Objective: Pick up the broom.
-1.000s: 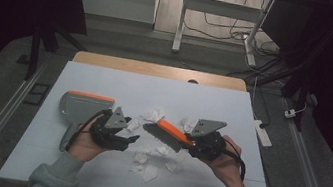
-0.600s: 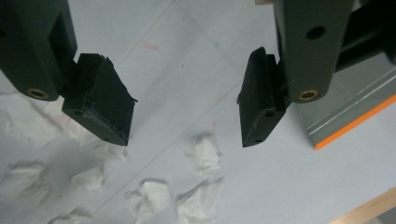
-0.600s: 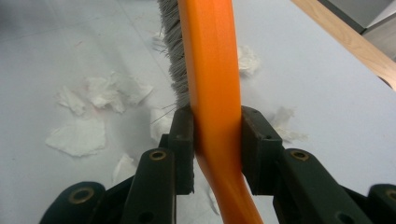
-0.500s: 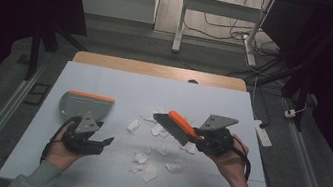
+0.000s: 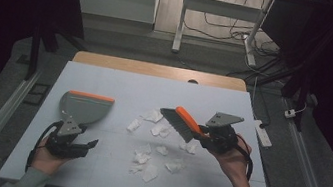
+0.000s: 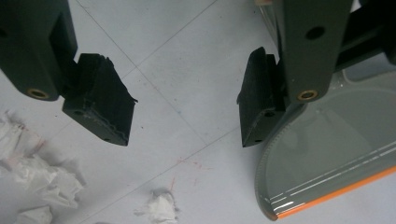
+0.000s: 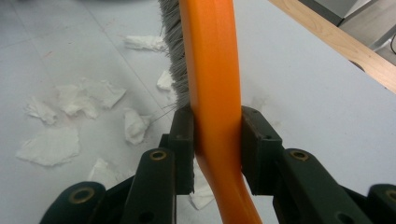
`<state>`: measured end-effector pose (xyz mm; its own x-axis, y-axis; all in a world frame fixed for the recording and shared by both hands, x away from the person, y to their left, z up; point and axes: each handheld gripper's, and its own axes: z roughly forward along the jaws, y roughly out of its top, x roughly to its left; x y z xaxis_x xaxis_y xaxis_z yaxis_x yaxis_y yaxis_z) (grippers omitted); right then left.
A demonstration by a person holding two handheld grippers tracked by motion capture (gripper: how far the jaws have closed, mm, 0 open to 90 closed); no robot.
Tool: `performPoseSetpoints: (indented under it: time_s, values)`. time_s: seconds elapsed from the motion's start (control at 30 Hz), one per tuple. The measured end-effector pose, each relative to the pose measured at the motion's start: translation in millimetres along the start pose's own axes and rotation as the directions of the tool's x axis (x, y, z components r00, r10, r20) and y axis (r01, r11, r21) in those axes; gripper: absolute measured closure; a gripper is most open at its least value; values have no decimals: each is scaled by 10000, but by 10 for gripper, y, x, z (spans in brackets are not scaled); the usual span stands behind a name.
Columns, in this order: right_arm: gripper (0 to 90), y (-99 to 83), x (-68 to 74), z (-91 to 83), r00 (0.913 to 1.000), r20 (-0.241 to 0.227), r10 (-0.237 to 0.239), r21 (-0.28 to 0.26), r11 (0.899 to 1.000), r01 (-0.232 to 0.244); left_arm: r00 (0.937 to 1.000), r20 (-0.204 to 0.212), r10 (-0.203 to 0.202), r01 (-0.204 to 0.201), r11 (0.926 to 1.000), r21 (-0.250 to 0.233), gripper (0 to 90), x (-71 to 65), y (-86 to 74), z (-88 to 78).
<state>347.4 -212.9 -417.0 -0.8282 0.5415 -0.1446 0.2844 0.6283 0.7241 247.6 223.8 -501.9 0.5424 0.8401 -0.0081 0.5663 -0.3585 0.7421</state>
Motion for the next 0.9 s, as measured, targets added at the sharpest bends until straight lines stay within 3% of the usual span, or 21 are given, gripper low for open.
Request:
performPoseSetpoints:
  time_s: [0.5,0.9]
  values:
    - [682,-49,-99,28,9989,293,374,61,9993,-376,10000,-30,-1,1,10000,72,365,15,-19,35]
    - [691,-35,-160,99,9988,308,380,207,9990,-387,10000,-37,3,-3,10000,-17,365,27,-14,13]
